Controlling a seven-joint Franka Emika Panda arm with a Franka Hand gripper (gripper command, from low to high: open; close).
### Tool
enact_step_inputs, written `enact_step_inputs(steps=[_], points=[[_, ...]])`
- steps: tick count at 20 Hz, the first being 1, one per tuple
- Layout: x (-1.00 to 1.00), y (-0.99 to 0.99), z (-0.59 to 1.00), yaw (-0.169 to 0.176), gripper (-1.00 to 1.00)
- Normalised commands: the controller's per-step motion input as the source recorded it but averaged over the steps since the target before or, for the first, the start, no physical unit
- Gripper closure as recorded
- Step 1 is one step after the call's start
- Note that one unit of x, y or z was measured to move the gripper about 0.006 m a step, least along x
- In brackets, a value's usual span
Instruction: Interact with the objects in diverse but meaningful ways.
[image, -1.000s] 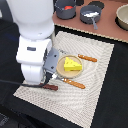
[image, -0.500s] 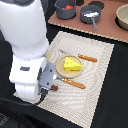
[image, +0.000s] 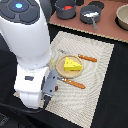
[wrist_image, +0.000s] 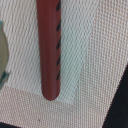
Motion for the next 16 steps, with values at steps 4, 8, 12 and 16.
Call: enact_step_inputs(steps=[4, 8, 12, 16], points=[[0.03, 0.00, -0.16, 0.000, -1.00], [0.00, -0.07, -0.21, 0.000, -1.00], [0.00, -0.05, -0.16, 0.000, -1.00], [0.00, -0.05, -0.14, 0.000, -1.00]])
